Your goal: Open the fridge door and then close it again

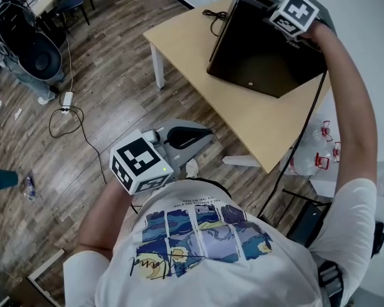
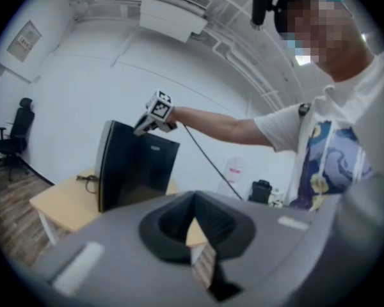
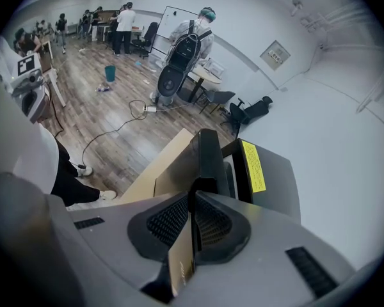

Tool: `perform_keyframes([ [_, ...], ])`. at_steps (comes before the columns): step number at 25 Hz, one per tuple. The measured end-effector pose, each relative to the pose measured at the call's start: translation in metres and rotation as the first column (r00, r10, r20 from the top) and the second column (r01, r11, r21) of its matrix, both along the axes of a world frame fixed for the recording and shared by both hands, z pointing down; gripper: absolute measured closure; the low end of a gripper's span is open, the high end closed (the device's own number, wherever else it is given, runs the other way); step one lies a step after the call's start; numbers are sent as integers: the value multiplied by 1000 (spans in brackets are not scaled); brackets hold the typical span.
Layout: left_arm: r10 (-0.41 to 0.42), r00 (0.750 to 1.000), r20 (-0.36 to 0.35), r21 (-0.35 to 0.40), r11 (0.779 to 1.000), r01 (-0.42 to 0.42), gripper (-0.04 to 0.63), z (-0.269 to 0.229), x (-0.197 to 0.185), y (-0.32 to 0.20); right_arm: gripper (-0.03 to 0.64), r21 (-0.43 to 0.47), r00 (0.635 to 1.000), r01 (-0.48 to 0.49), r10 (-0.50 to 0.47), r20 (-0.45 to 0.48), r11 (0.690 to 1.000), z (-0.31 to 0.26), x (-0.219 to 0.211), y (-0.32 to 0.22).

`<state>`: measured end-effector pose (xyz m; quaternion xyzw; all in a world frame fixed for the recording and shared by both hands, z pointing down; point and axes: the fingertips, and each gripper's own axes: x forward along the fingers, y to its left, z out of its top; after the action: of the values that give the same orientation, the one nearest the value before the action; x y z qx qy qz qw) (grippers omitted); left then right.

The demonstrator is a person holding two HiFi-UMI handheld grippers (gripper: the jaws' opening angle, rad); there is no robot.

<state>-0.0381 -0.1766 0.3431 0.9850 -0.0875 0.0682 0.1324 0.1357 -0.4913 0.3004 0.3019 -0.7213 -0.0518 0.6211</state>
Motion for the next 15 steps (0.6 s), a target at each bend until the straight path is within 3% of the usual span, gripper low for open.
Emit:
perform_keyframes([
  [15,60,998,-18,14,998,-60,586,-1,-26,37,583,39,996,54,-51,-69,998,4,-6,48],
])
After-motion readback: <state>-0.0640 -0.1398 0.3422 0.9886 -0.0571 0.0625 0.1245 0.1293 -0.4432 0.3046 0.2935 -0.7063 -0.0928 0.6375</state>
